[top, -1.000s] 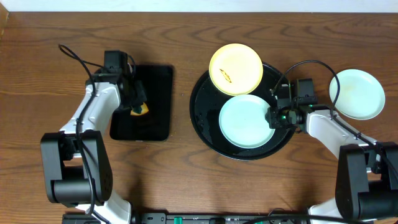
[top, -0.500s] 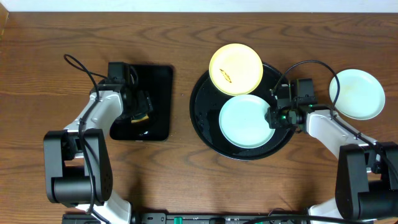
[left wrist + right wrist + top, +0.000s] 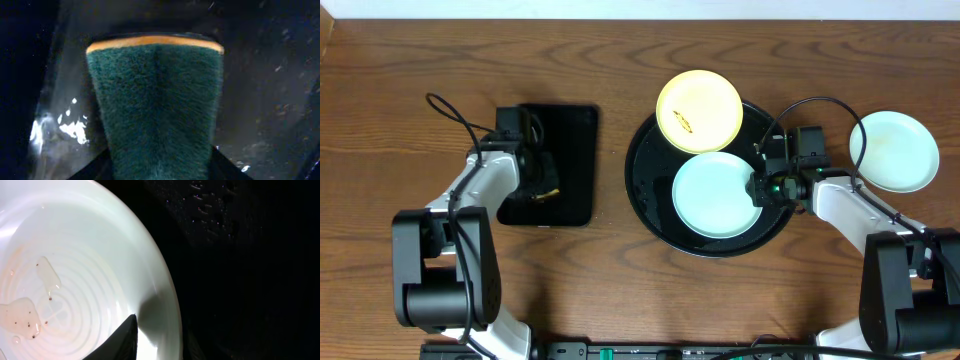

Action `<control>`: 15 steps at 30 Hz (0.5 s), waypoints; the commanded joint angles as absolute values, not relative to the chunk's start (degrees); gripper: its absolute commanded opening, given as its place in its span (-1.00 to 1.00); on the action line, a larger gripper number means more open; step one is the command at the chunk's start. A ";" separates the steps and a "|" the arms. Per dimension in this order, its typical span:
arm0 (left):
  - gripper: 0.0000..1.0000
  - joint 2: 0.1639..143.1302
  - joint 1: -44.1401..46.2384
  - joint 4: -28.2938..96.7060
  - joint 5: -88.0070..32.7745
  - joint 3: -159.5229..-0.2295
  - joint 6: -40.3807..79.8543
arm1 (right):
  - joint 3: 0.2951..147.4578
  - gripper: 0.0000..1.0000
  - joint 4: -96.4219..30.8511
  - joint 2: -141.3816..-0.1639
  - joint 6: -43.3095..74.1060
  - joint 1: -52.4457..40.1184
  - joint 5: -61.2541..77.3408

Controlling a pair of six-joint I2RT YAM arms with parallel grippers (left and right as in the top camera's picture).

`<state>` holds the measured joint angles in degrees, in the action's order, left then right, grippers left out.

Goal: Clean dirty plates on tray and stack at the side
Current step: 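Hold the sponge in the black tray while right gripper tilts the plate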

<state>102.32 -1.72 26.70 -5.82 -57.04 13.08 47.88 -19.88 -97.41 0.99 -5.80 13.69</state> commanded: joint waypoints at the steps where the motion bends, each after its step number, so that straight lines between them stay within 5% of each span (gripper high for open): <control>1: -0.81 102.89 -1.54 26.85 -5.30 -54.65 12.49 | 46.85 -0.43 -20.82 -98.74 1.23 -6.09 10.98; 2: -0.81 102.89 -1.54 26.81 -5.30 -54.68 12.49 | 46.85 -0.43 -20.82 -98.74 1.23 -6.09 10.98; 4: 0.29 102.87 -1.54 26.85 -5.30 -55.83 12.47 | 46.85 -0.44 -20.82 -98.74 1.23 -6.09 10.98; 15: 0.42 102.89 -1.45 18.52 -5.28 -56.69 12.47 | 46.85 -0.43 -20.73 -98.74 1.21 -6.09 10.96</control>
